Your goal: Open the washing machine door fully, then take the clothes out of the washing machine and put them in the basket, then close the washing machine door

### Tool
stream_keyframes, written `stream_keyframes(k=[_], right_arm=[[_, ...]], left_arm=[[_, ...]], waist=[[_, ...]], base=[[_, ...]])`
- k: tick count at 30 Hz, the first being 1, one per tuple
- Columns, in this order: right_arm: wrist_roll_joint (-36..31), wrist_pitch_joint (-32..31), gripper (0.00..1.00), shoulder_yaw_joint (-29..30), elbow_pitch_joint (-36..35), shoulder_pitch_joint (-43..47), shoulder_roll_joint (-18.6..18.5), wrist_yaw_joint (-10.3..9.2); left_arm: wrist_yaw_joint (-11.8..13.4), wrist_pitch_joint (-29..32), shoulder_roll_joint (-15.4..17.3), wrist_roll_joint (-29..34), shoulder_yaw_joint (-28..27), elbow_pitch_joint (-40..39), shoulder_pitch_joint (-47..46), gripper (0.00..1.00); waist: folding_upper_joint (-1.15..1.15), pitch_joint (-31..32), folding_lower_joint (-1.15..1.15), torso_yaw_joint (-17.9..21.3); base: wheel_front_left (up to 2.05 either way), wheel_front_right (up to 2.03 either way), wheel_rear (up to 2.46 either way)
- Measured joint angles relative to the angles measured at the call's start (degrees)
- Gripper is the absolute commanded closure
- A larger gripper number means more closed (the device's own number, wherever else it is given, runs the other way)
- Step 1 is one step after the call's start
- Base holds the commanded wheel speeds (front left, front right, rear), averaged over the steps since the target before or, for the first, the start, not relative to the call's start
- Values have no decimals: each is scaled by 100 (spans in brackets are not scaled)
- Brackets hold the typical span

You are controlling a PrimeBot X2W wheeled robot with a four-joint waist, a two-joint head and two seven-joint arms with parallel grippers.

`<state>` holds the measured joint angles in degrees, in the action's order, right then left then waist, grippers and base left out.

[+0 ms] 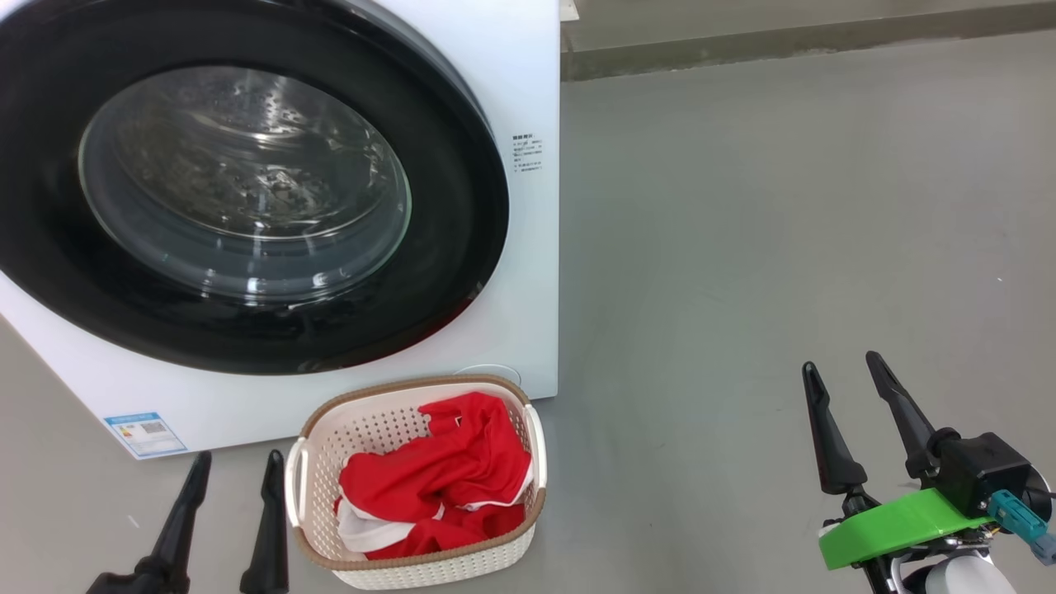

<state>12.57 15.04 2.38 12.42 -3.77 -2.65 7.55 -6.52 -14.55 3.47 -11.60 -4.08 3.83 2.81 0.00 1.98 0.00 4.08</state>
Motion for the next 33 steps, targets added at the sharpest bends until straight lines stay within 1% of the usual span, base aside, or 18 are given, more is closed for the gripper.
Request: stream_keyframes(k=[12,13,21,33], right_arm=[[-2,0,0,49,-68,87,4,0],[-2,0,100,49,-71,95,4,0],[13,-11,100,22,435,465,129,0],[814,-238,100,47,449,483,137,0]], left_arm=[[-5,0,24,-3,-48,-1,80,0],[-5,0,24,-4,-47,-2,80,100],[-4,74,-149,-24,25,487,269,100],[-5,272,-154,-833,22,564,280,100]], waist=[[0,90,0,-121],[0,94,0,-129],[0,95,0,-141],[0,63,1,-169]], base=[[0,0,0],[0,0,0],[0,0,0],[0,0,0]])
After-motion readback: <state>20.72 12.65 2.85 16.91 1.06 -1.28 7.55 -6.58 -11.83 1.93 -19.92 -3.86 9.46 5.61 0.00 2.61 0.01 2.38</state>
